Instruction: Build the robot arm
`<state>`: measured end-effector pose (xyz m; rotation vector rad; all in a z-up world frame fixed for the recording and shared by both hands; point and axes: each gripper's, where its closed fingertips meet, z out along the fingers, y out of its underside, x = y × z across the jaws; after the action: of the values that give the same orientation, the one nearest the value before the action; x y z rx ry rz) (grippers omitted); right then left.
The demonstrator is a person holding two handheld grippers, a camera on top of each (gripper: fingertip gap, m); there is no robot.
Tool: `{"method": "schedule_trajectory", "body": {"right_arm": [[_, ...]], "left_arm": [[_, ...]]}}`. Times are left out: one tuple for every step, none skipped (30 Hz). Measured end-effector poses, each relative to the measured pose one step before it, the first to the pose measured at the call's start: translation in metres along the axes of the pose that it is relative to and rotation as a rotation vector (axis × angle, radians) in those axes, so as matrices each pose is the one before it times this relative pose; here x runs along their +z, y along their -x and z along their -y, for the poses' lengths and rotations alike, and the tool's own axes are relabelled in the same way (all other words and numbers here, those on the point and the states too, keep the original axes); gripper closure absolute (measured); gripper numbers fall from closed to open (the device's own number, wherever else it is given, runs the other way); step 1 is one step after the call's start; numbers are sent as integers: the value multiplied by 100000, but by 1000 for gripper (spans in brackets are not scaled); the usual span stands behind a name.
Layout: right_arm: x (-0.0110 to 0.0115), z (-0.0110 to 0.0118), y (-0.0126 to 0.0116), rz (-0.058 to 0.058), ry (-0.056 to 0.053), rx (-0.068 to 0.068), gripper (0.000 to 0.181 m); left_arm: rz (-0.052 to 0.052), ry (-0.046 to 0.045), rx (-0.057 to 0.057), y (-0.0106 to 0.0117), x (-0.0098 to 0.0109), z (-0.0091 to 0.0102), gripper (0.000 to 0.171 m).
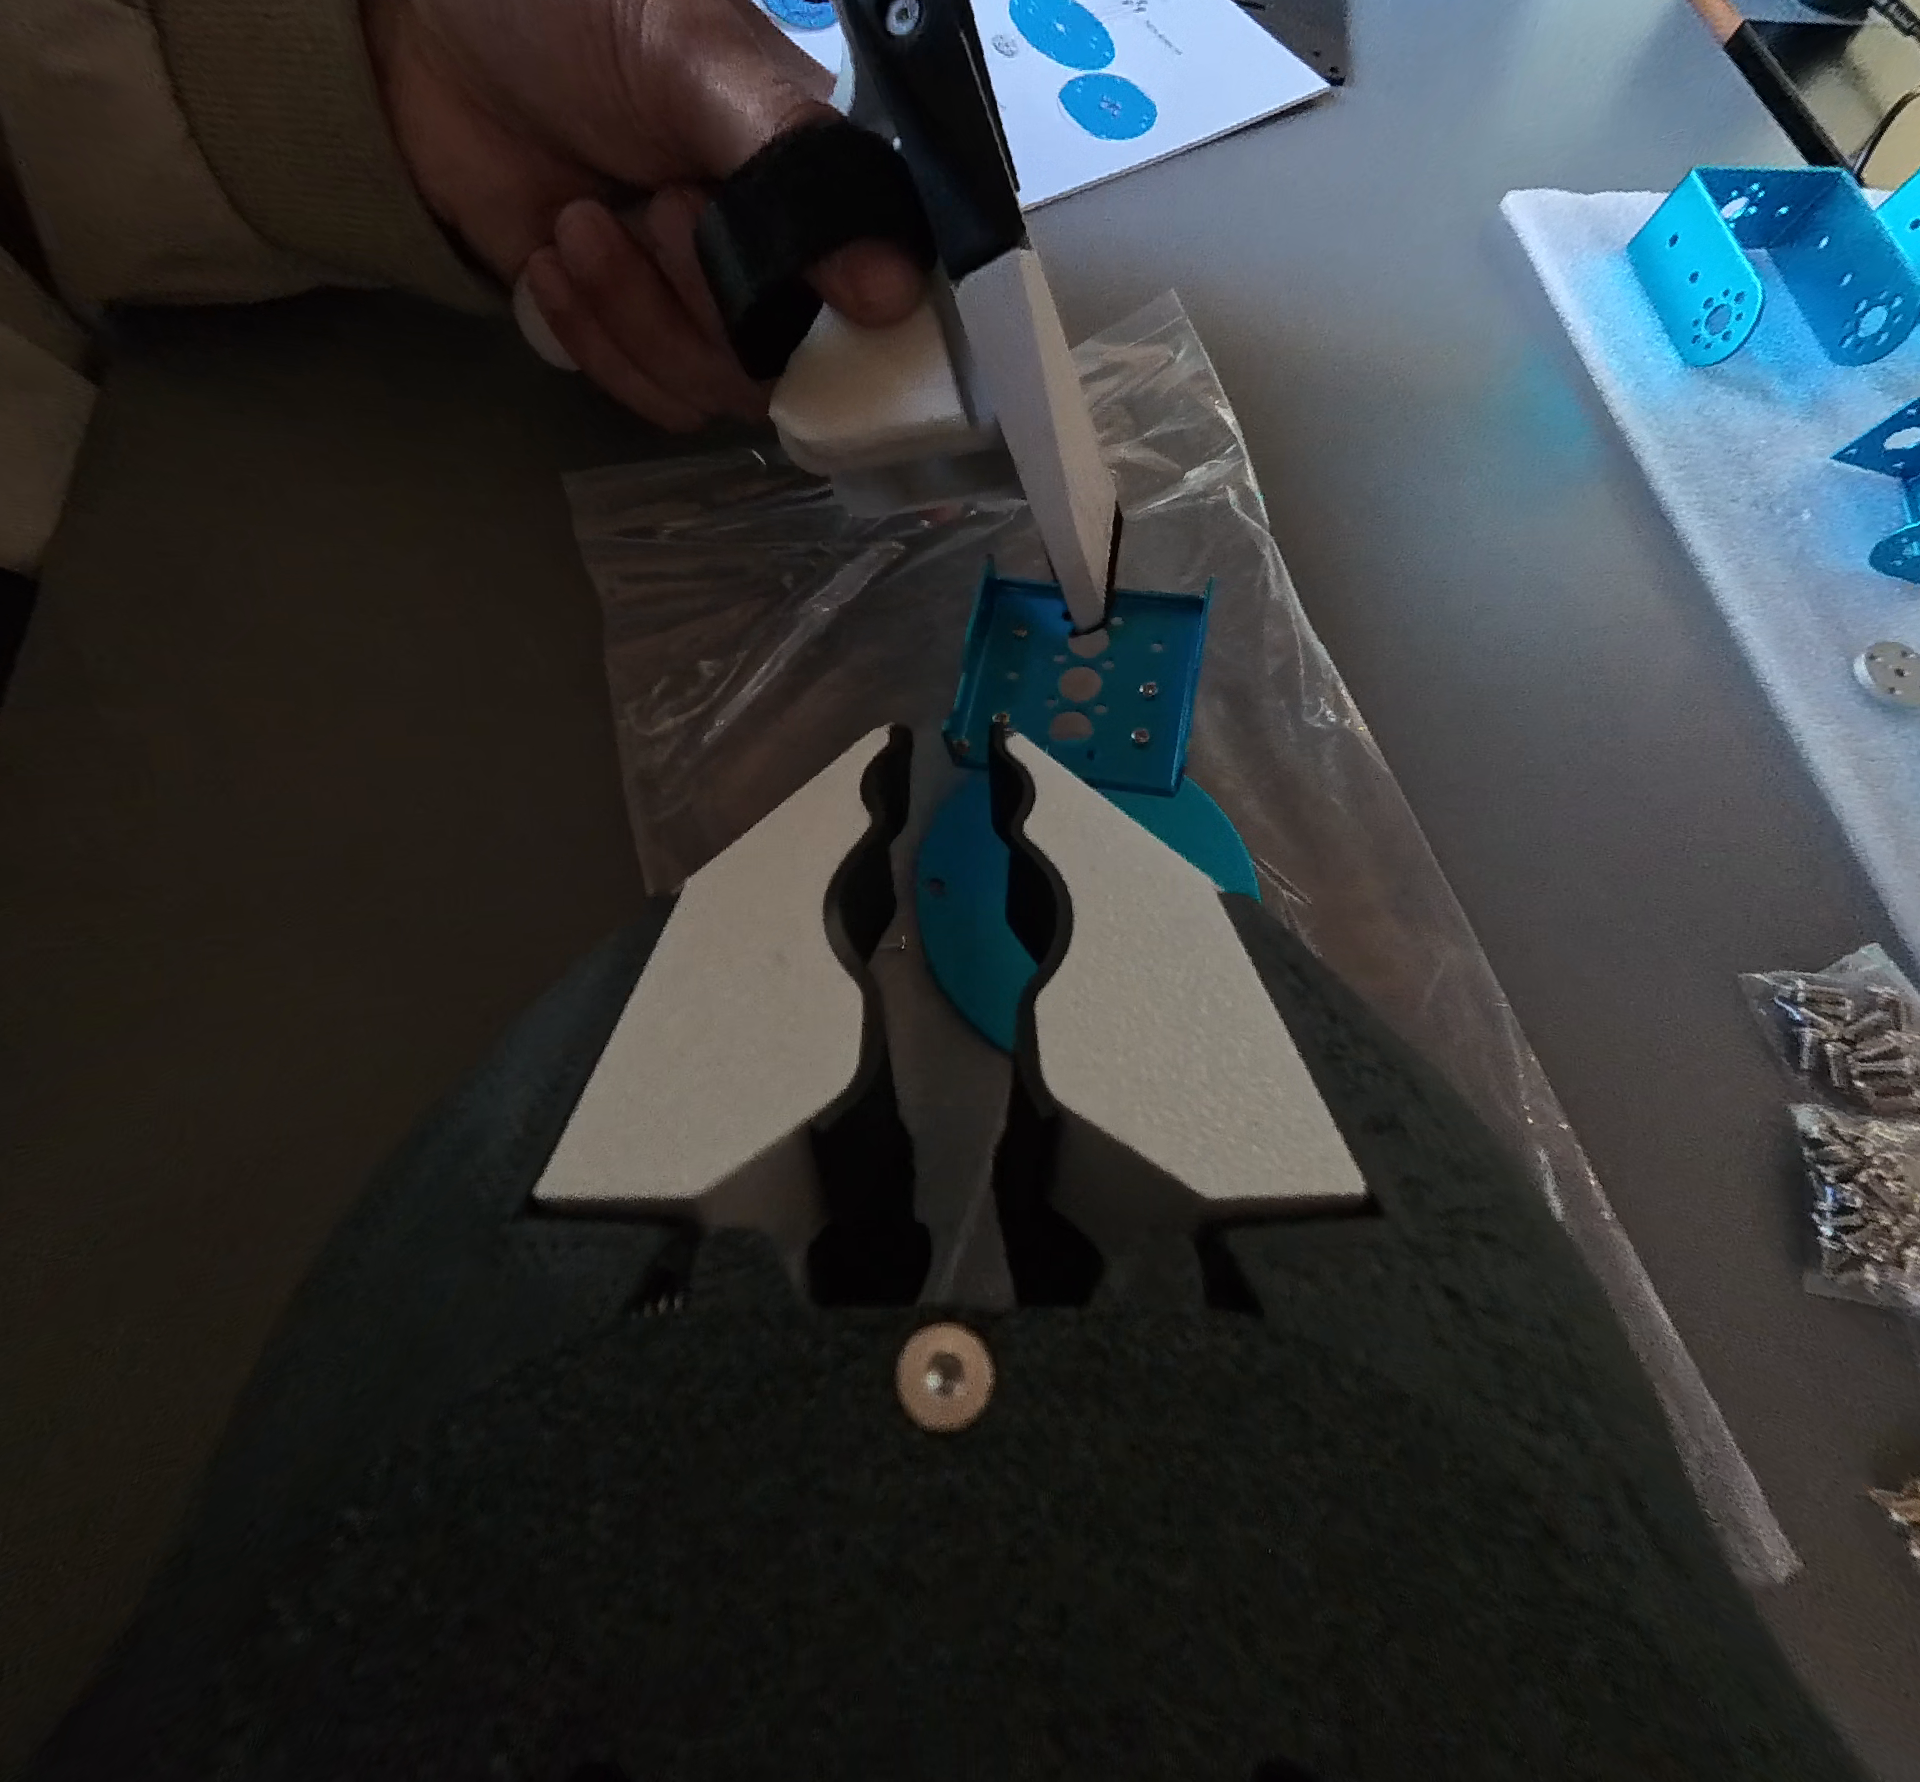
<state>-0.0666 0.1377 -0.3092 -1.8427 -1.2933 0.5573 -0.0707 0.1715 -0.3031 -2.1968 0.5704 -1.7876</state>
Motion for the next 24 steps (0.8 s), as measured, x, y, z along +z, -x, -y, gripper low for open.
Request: {"method": "schedule_trajectory", "body": {"right_arm": [[2, 12, 13, 244, -554, -97, 170], [-25, 44, -44, -308, -513, -396, 172], [-51, 21, -2, -165, -396, -726, 175], [-54, -5, -52, -591, -93, -887, 177], [-44, 32, 14, -154, -402, -888, 178], [-29, 9, 28, -8, -212, -535, 178], [-2, -51, -28, -315, 347, -351, 178], [6, -12, -16, -290, 14, -452, 178], [1, -1, -21, -359, -119, -592, 179], [-14, 25, -38, -502, -237, -583, 179], [-42, 67, -31, -580, -459, -560, 179], [-45, 65, -21, -410, -476, -561, 179], [-29, 6, -62, -539, -57, -383, 179], [-36, -50, -66, -481, 165, -111, 179], [-31, -62, -33, -164, 267, 116, 179], [-36, -37, 13, 66, 101, 272, 179], [-59, -51, -34, -189, 326, 289, 179], [-76, -40, -19, -214, 136, 134, 179], [-75, -42, 47, 182, 75, 4, 179], [-62, -91, -34, -417, 299, 53, 179], [-34, -80, -73, -620, 114, -10, 179], [-14, -130, -87, -582, 219, 51, 179], [4, -172, -55, -401, 682, 104, 179], [-15, -115, -42, -462, 379, 26, 179]], "left_arm": [[-22, 138, 108, -14, 18, -20, 170], [-116, 88, -11, -20, 13, -9, 170], [-100, 59, -65, -10, -2, -13, 170], [-26, 15, -36, 7, 1, 3, 170], [-80, 4, -46, -10, -1, 8, 170], [-111, 70, -67, -13, 7, -13, 170], [15, 48, 15, 2, 6, -5, 170], [64, -5, 43, 12, 0, 1, 170], [-14, -23, -60, 3, 4, -1, 170], [-61, -82, -97, -3, -15, 26, 170], [-94, -89, -61, -1, -12, 14, 170], [-53, -37, -47, -5, -8, 13, 170], [61, -68, -7, 10, -5, 8, 170], [42, -8, 5, 5, 10, 3, 170], [15, 96, 3, 5, 6, -25, 170], [210, -84, 53, 24, 4, 16, 170], [275, -242, 30, 45, -35, 40, 170], [48, -235, -217, 33, -39, 43, 170], [-106, -241, -308, 9, -39, 53, 170], [34, -136, -90, 18, -28, 18, 170], [141, -129, 70, 10, -15, 24, 170], [58, -16, 66, 13, 1, 2, 170], [40, 37, 34, 6, 7, -4, 170], [126, -28, 88, 9, 10, 1, 170]]}}
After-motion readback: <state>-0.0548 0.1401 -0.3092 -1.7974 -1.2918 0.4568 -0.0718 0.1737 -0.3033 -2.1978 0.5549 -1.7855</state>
